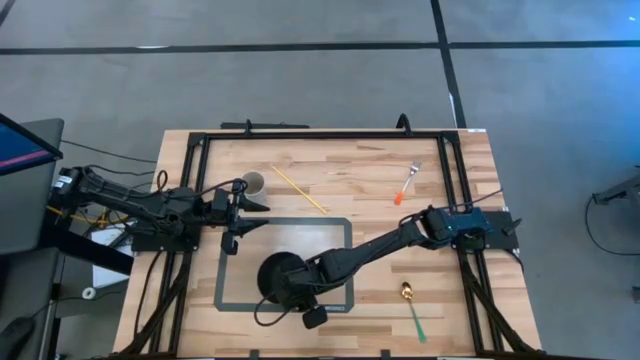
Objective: Pick & Place Utensil
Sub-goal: Put the orange fork into the black bowl on the mat
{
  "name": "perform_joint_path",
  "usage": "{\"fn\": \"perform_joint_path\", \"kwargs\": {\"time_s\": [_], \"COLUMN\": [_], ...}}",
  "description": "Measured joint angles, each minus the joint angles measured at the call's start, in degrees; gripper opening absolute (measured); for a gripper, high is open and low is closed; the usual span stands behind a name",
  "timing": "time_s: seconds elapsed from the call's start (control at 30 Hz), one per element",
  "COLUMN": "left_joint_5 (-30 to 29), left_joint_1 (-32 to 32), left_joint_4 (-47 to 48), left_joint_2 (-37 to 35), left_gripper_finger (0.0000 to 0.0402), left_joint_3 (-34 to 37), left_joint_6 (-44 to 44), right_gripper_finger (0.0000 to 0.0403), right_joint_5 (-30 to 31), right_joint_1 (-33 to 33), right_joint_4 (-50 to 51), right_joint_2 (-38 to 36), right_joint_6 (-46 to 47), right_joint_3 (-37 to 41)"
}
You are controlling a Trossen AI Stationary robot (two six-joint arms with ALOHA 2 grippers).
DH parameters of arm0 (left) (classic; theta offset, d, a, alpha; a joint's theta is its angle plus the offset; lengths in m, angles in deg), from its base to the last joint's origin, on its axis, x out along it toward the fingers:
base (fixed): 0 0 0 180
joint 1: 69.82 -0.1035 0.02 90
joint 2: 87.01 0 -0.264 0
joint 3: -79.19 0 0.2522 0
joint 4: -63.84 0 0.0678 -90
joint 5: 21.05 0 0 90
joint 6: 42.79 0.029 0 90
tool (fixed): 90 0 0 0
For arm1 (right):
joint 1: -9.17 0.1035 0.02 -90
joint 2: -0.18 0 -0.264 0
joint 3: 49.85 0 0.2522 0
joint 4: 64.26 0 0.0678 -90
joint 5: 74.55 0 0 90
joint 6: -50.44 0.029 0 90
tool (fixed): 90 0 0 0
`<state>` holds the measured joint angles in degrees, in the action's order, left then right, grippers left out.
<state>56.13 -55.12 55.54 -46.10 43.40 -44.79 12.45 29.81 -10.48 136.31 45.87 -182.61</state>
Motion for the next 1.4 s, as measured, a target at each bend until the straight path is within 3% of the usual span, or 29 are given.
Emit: {"fn": "perform_joint_path", "kwargs": {"time_s": [0.27,0.43,0.67,0.97,1.4], "left_joint_5": [0.02,0.02,0.02,0.03,0.07], "left_joint_1": [0.00,0.00,0.00,0.00,0.00], "left_joint_4": [-0.02,-0.04,-0.07,-0.05,0.13], "left_joint_2": [0.00,0.00,0.00,0.01,0.09], "left_gripper_finger": [0.0150,0.0150,0.0150,0.0150,0.0150], "left_joint_3": [0.00,0.00,0.00,0.00,0.00], "left_joint_6": [0.02,0.02,0.02,0.02,-0.42], "right_gripper_finger": [0.0150,0.0136,0.0115,0.0112,0.0111], "right_joint_5": [0.00,0.00,0.27,15.30,20.63], "right_joint_1": [0.72,0.72,0.70,1.29,0.00], "right_joint_4": [0.68,2.26,14.83,27.68,41.99], "right_joint_2": [-0.10,-0.11,-0.53,-6.72,-11.26], "right_joint_6": [0.16,2.97,3.12,7.01,14.41], "right_joint_3": [-3.07,-8.40,-16.16,-14.71,-14.69]}}
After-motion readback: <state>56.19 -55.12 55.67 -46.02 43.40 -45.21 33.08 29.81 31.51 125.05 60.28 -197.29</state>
